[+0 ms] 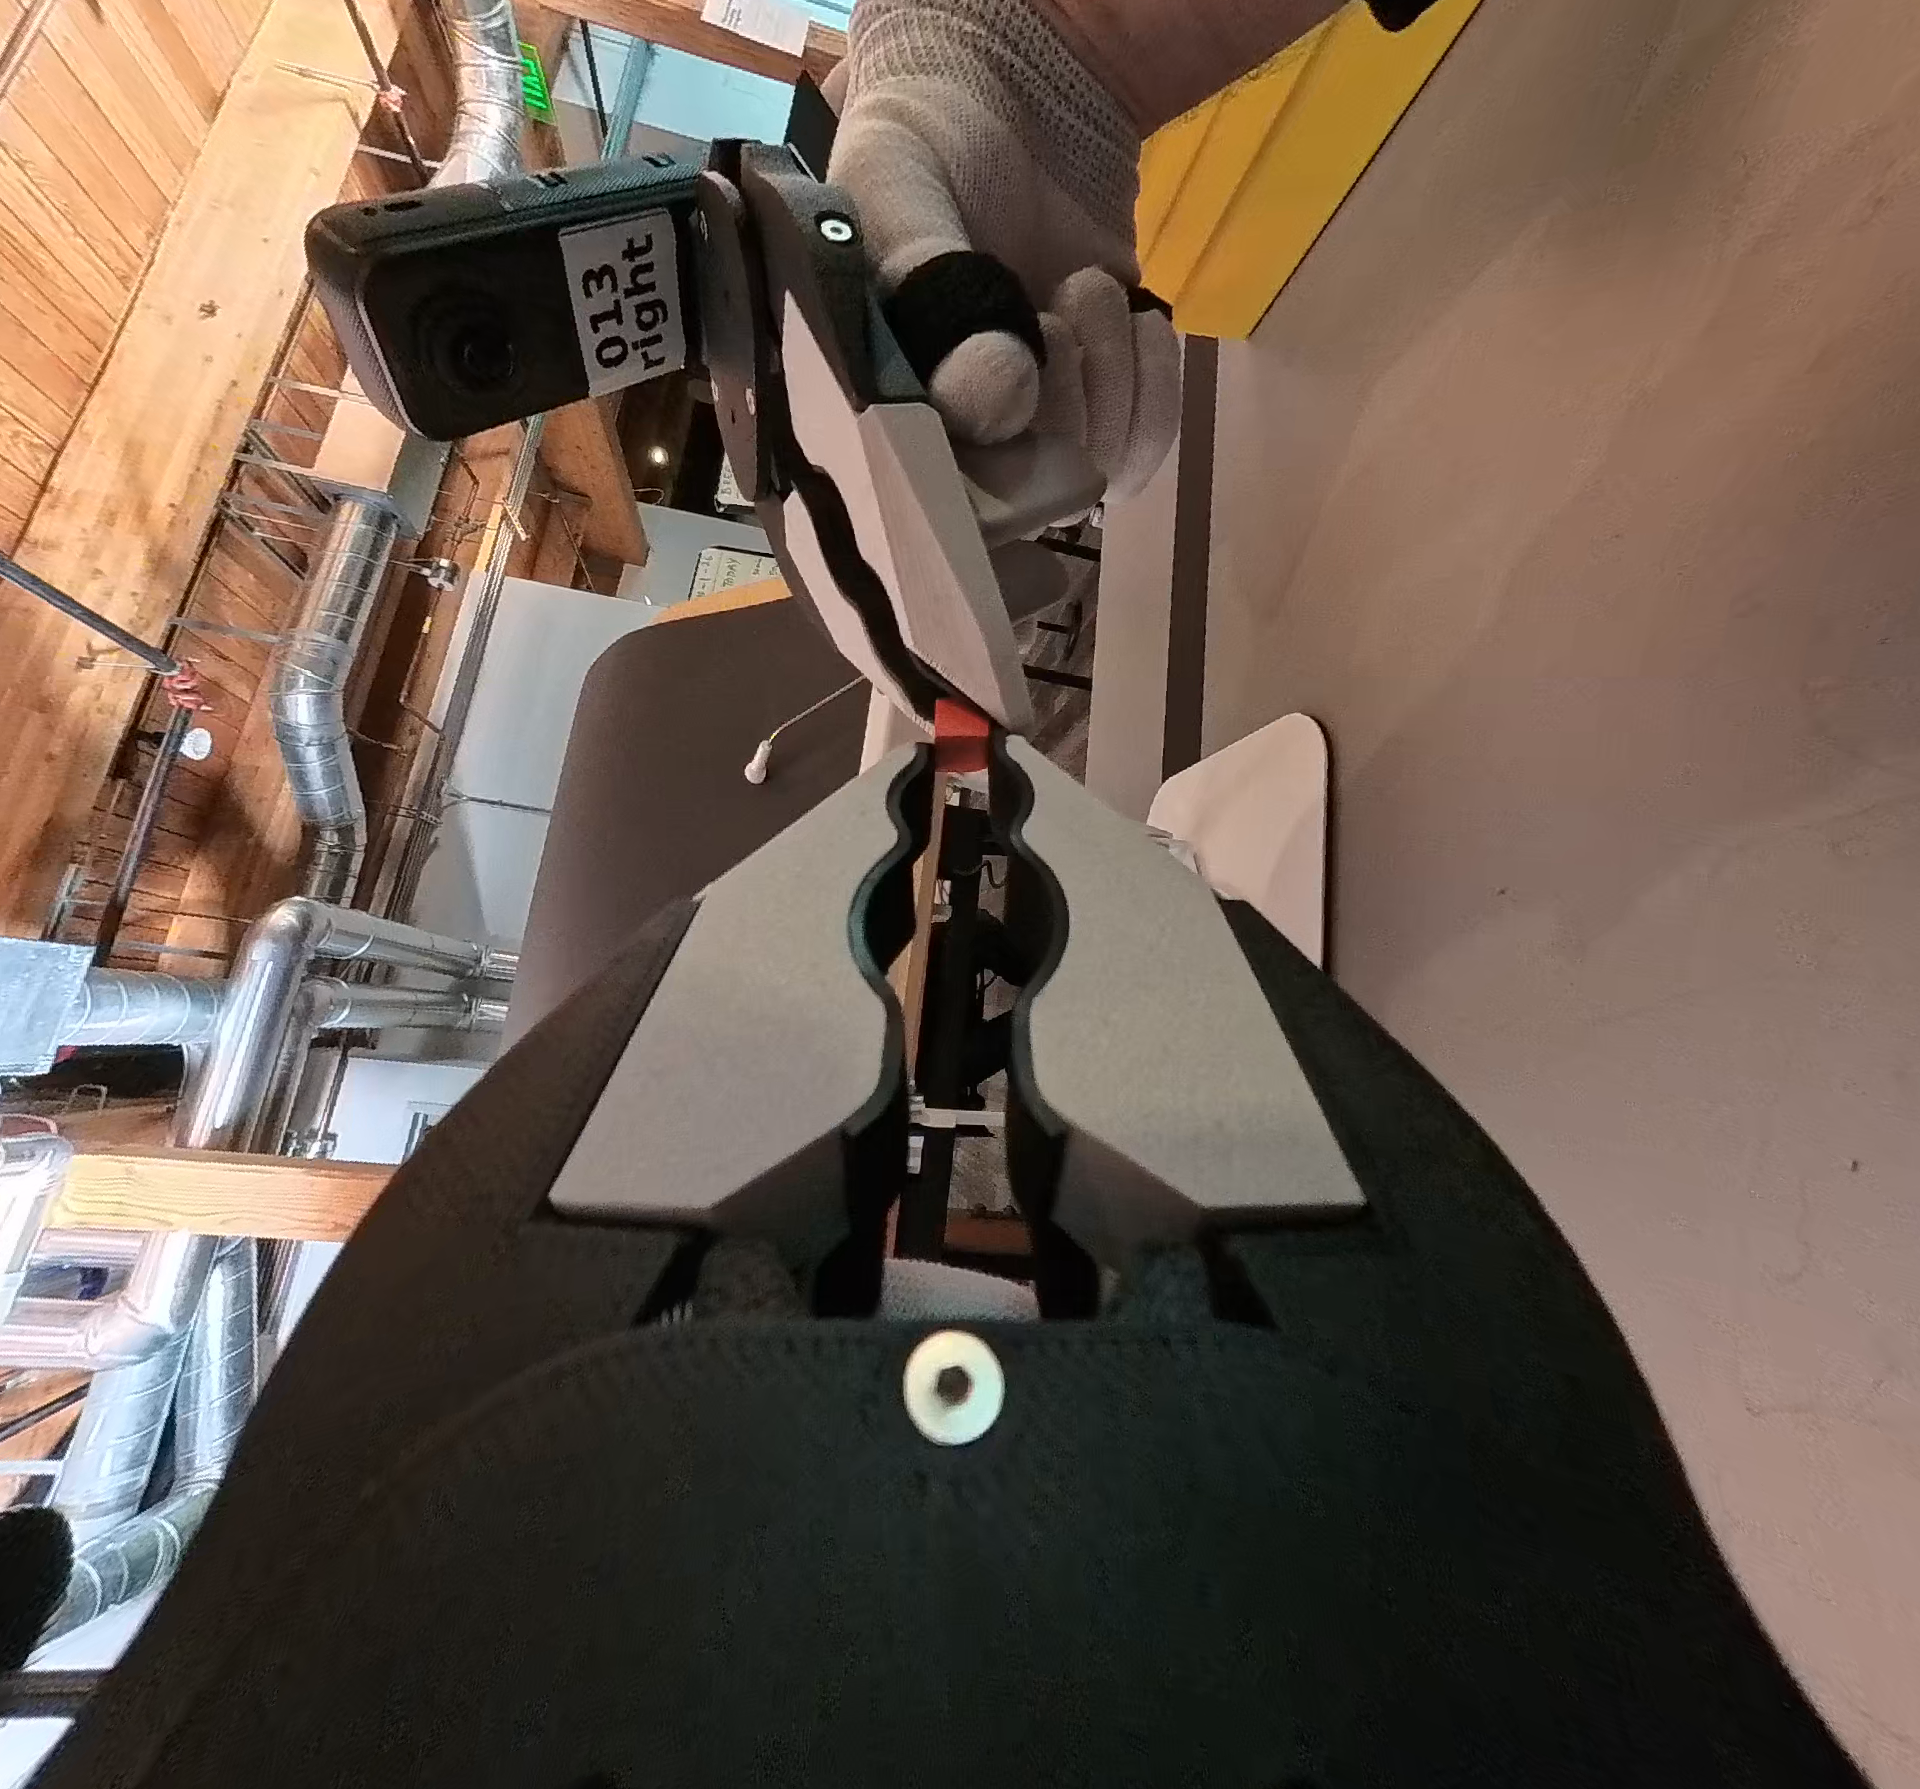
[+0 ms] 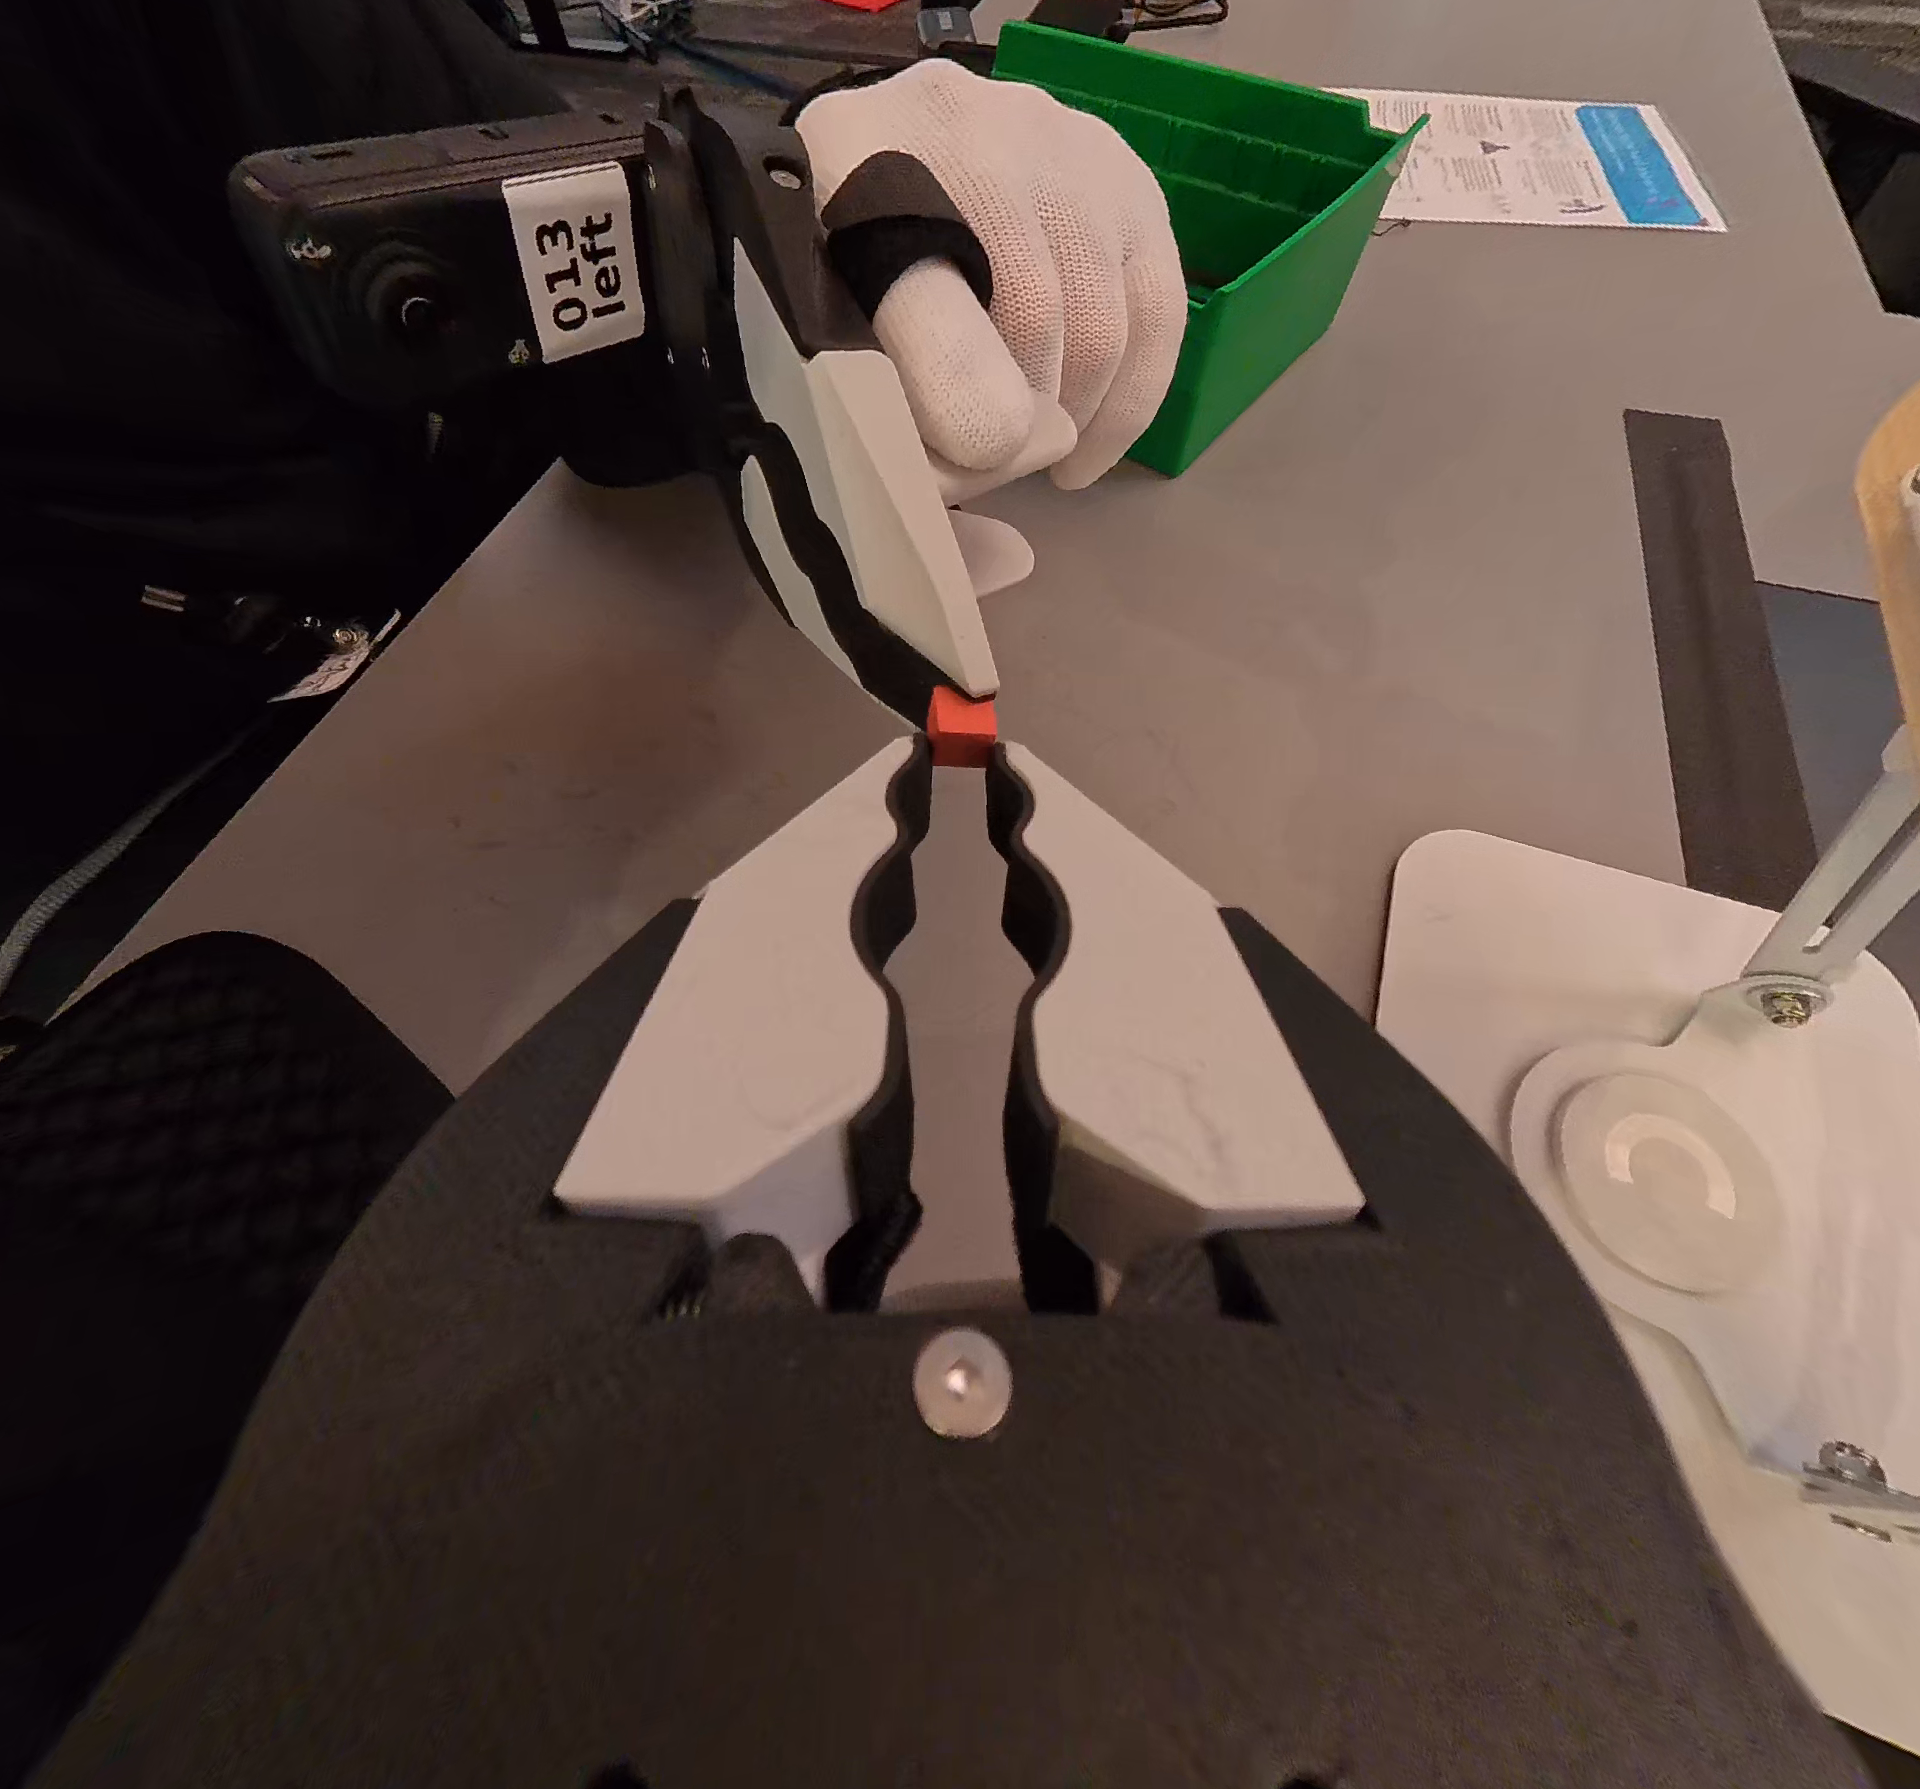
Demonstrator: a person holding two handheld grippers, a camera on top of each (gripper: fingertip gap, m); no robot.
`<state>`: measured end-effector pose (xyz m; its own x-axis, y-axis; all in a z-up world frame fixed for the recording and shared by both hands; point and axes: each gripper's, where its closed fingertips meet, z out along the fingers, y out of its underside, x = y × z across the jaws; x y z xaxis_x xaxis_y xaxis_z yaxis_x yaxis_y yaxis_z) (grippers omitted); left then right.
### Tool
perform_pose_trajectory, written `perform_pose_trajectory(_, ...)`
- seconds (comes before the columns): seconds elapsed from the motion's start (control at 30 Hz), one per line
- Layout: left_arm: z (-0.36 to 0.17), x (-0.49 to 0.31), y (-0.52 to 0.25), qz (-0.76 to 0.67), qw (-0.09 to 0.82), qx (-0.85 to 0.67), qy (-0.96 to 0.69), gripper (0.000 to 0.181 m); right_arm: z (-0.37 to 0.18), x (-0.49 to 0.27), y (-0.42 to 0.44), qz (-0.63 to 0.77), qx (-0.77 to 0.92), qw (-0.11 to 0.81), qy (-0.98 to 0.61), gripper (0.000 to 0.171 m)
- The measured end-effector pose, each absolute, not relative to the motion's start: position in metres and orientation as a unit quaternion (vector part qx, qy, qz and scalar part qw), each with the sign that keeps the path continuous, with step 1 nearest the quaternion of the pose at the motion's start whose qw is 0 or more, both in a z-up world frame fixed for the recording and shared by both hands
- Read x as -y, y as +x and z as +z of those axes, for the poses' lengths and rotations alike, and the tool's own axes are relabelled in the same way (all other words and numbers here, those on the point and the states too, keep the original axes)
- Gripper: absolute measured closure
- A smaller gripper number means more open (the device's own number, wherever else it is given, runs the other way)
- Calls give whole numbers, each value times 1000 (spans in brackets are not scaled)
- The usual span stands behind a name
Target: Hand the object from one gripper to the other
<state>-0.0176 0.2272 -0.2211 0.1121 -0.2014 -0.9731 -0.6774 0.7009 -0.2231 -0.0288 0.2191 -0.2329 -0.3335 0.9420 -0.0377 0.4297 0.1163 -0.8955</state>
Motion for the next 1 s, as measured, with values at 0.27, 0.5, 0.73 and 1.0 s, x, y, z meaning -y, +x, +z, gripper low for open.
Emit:
perform_pose_trajectory(0.27,-219,-230,-19,177,666,-634,-351,174,-231,-222,-31,432,687,304,-499,162)
perform_pose_trajectory(0.5,-218,-231,-21,166,669,-628,-361,174,-228,-223,-34,425,687,313,-500,157)
perform_pose_trajectory(0.73,-216,-233,-23,149,675,-619,-372,174,-226,-223,-35,420,688,321,-497,151)
perform_pose_trajectory(1.0,-215,-233,-24,138,680,-614,-377,174,-222,-224,-34,419,684,330,-497,149)
